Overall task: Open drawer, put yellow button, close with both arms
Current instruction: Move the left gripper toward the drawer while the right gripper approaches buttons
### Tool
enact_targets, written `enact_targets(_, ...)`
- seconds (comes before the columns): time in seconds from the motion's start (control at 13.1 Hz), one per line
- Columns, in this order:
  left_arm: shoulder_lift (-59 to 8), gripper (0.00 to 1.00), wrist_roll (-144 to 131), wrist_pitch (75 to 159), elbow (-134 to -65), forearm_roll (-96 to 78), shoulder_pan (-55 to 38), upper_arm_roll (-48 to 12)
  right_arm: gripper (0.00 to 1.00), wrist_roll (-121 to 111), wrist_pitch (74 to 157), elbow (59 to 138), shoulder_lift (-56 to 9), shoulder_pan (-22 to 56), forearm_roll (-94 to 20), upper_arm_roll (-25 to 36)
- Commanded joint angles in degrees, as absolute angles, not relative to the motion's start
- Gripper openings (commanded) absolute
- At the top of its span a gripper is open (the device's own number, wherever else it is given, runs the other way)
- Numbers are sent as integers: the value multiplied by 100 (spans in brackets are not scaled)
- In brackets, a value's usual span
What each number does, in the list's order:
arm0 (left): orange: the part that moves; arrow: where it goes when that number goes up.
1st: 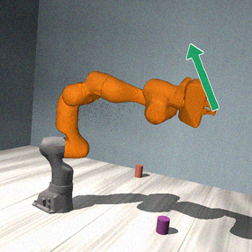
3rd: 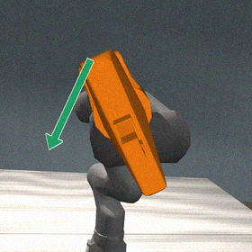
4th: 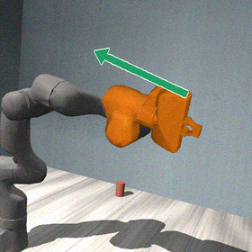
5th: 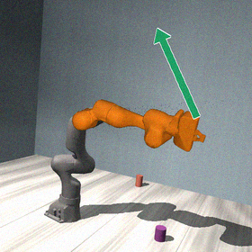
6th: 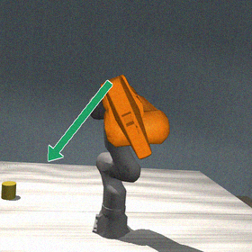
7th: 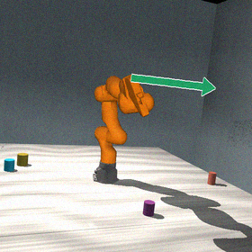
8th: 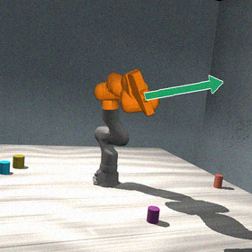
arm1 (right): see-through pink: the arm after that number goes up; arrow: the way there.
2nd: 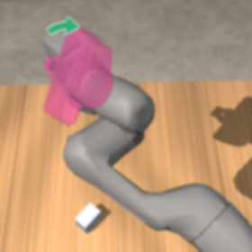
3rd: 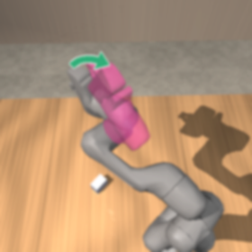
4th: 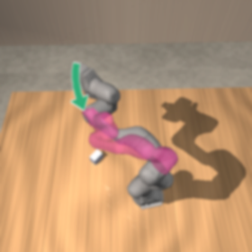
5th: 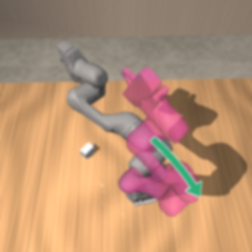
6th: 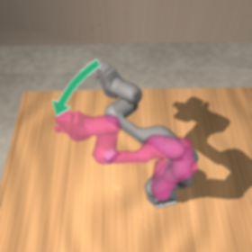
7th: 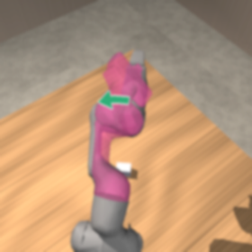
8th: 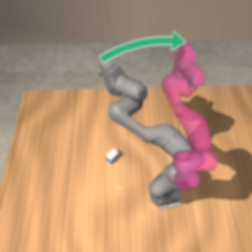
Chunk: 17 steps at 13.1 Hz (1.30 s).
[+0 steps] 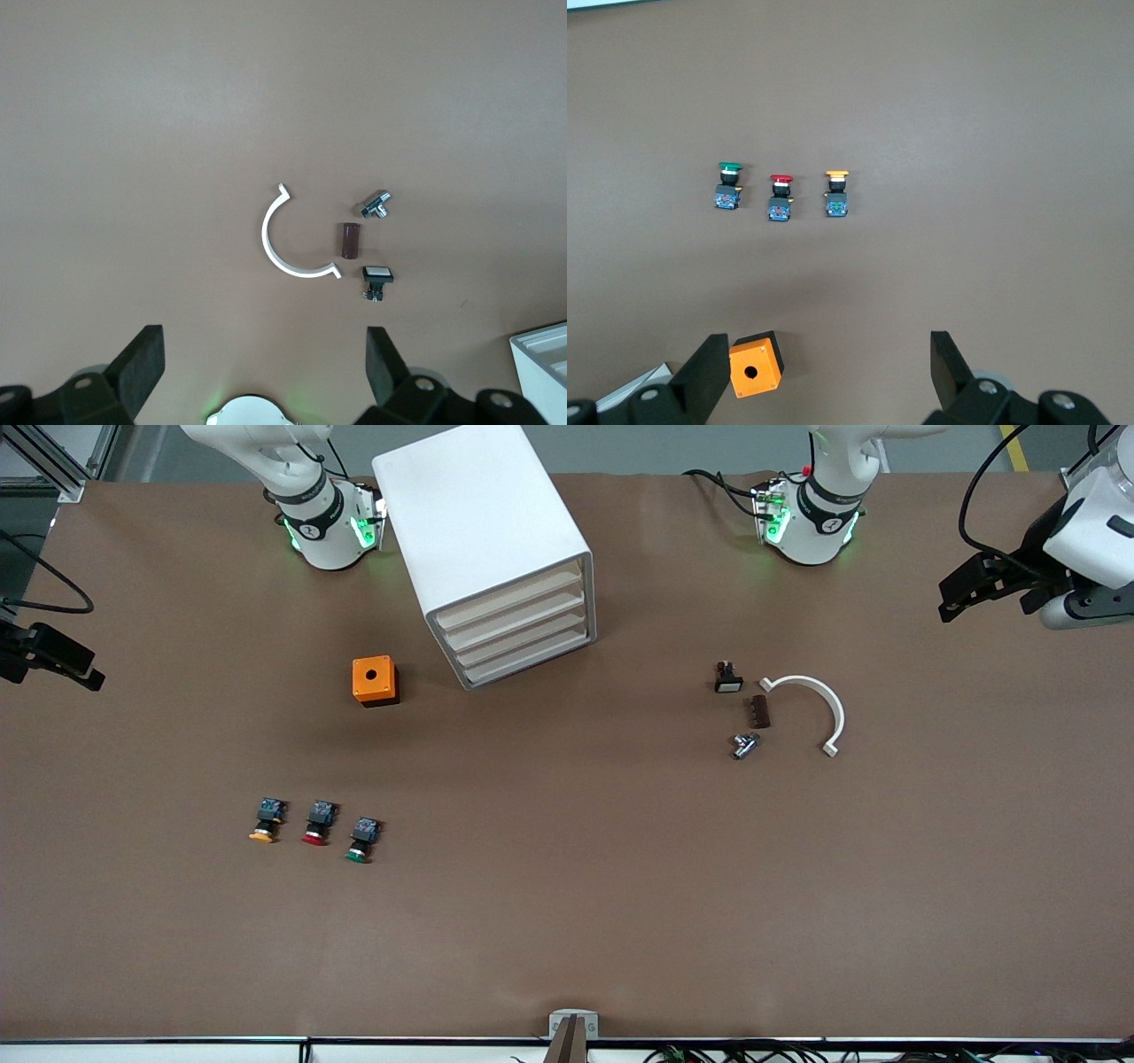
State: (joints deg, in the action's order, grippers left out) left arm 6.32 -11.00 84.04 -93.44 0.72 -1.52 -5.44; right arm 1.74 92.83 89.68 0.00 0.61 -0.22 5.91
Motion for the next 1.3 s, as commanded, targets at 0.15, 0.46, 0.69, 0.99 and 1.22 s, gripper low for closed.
enact_targets(0.15,484,100,-984,8244,-9133,124,-132,-545,100,97,9229,8895,9,-26,-123,554)
enact_targets(0.46,-78,100,-976,8244,-8763,158,-149,-492,100,97,9237,8895,9,-35,-123,554)
enact_targets(0.69,-675,100,-1098,8270,-8728,114,-184,-492,96,97,9229,8921,-35,-61,-123,554)
enact_targets(0.99,-1212,100,-1851,8271,-8719,79,-219,-492,99,158,9167,8921,-167,-53,-62,536)
enact_targets(1.22,-1677,100,-3081,8244,-8544,44,-386,-571,100,237,9237,8930,-412,-35,-88,536)
